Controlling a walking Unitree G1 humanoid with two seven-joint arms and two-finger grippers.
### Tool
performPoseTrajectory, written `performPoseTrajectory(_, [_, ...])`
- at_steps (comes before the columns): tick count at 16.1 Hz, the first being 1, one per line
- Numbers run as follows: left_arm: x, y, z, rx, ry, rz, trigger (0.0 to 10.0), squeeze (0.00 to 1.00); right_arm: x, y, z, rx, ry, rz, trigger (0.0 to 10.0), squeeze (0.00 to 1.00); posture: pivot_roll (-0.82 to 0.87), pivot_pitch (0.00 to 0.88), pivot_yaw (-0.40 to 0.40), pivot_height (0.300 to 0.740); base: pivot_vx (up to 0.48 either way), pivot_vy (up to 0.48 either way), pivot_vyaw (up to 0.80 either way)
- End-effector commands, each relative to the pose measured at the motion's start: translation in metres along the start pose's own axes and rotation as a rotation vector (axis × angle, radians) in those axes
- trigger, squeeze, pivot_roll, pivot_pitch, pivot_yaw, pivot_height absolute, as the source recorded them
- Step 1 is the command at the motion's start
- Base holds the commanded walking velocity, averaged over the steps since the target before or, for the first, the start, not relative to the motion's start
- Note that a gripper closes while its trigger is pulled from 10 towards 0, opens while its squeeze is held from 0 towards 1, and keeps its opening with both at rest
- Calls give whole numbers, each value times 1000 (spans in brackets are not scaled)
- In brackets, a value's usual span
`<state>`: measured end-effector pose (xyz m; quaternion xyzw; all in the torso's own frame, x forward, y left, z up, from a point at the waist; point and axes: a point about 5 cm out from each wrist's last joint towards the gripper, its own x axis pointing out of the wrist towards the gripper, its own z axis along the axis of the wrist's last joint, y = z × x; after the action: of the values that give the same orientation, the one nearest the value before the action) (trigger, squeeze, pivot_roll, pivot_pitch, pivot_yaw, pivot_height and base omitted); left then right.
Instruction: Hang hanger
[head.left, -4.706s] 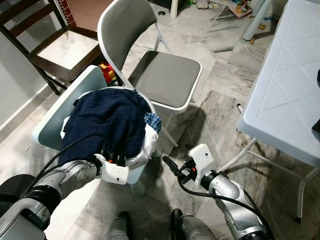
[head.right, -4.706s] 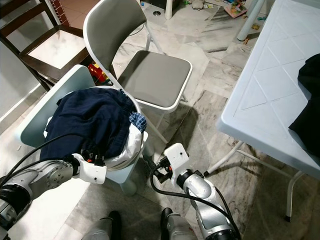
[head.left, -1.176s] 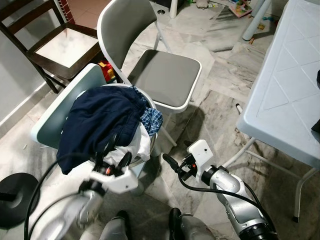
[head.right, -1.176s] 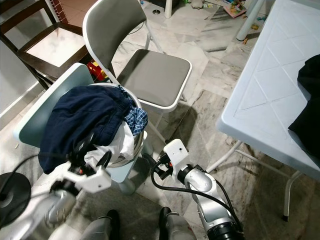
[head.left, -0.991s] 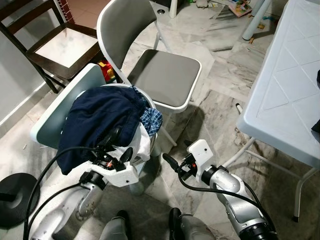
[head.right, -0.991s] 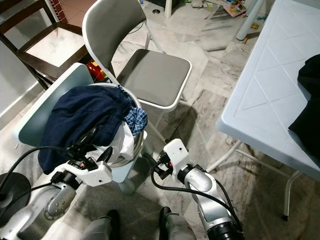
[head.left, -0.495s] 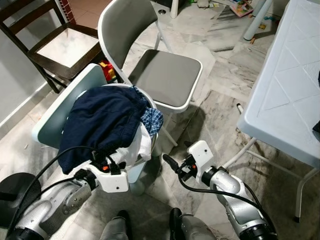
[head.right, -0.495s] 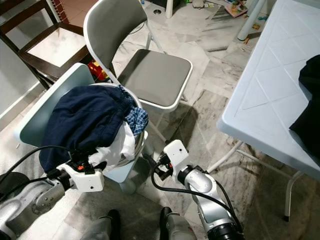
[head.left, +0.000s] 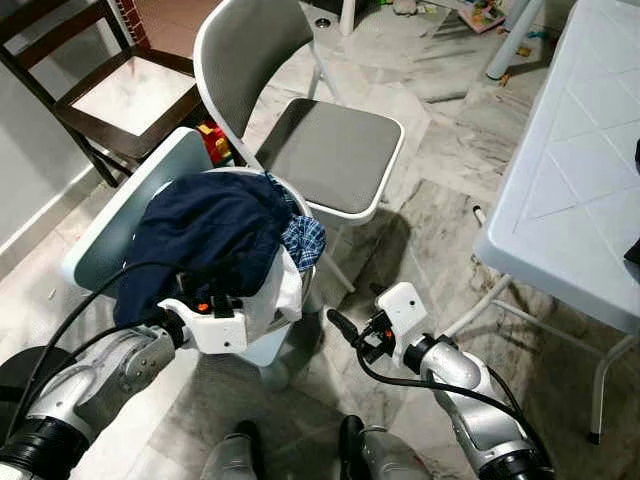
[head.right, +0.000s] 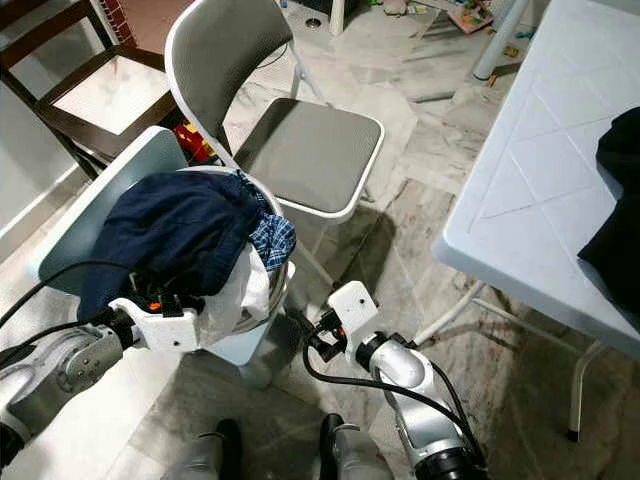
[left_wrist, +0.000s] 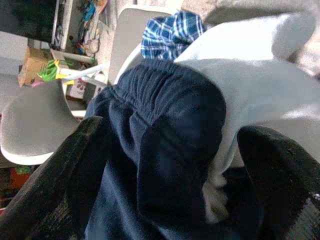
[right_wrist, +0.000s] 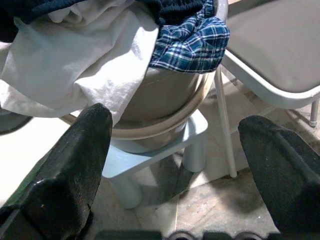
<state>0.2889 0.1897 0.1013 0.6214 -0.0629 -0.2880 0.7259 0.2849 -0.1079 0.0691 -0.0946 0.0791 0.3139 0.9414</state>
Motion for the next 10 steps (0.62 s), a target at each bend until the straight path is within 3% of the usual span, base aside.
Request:
performPoseTrajectory(1, [0, -8, 9, -15, -36, -29, 10000, 0, -4, 3, -6, 12, 17, 2, 10000, 0, 6, 291, -9, 740, 0, 0, 0])
performPoseTrajectory(5, [-2, -19, 5, 11, -42, -100, 10000, 0, -2, 2, -6, 11, 17, 4, 10000, 0, 9, 291, -12, 740, 0, 0, 0])
performPoseTrajectory(6, [-2, -19, 2, 23, -44, -127, 0, 0, -2, 2, -6, 10, 18, 6, 10000, 0, 10, 288, -13, 740, 0, 0, 0])
performPoseTrajectory(10, [0, -15, -15, 68, 1, -180, 0, 0, -3, 1, -7, 7, 22, 2, 10000, 0, 2, 286, -10, 740, 0, 0, 0])
